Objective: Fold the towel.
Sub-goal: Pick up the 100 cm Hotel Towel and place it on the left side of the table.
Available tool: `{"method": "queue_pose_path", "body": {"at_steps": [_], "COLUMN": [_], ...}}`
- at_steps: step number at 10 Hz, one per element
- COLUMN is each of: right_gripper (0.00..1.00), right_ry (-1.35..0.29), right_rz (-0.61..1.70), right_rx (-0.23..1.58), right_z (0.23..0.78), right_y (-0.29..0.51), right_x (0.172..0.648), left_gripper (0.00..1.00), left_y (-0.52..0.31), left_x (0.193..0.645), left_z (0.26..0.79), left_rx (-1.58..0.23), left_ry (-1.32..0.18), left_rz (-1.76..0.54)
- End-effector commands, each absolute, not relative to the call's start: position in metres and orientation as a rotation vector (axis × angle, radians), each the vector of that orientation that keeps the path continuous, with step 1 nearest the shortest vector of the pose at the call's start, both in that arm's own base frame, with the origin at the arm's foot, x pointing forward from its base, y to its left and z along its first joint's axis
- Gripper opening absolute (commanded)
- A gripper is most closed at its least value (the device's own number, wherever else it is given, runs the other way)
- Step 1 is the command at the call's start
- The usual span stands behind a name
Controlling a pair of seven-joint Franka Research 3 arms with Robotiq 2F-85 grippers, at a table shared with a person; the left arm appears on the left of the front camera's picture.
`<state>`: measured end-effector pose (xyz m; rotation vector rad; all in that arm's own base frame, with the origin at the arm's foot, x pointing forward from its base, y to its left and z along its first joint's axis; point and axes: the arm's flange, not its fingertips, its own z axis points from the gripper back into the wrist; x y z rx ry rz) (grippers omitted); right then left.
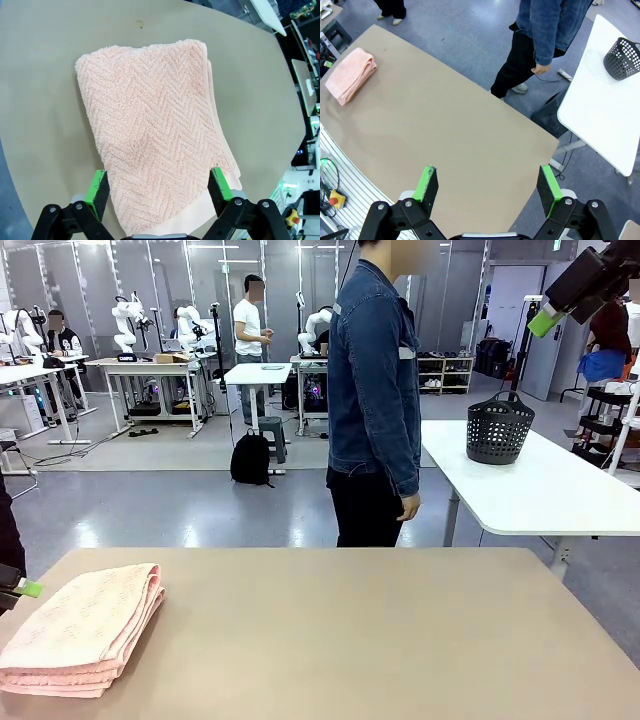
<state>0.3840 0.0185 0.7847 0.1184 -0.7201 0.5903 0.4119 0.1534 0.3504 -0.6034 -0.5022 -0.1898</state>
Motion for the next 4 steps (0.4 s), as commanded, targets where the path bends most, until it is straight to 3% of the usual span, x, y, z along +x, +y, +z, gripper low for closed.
{"method": "queue_pose_path", "body": {"at_steps": [1,4], "right_gripper": [1.00,1.00], "right_ry": [-0.721,-0.721], "right_rz": [0.587,0.587], "right_rx": [0.126,0.126], "right_z": [0.7844,0.7844], "right_y": [0.0186,0.0186], "right_x": [0.3848,0.3848], "left_gripper": [1.00,1.00], "left_y": [0.1561,0.1561], "left_x": [0.4166,0.4166], "left_z": [0.3511,0.3511], "left_rx": [-0.619,-0.619], "left_ry": [-0.496,-0.496], "left_rz": [-0.195,-0.195]}}
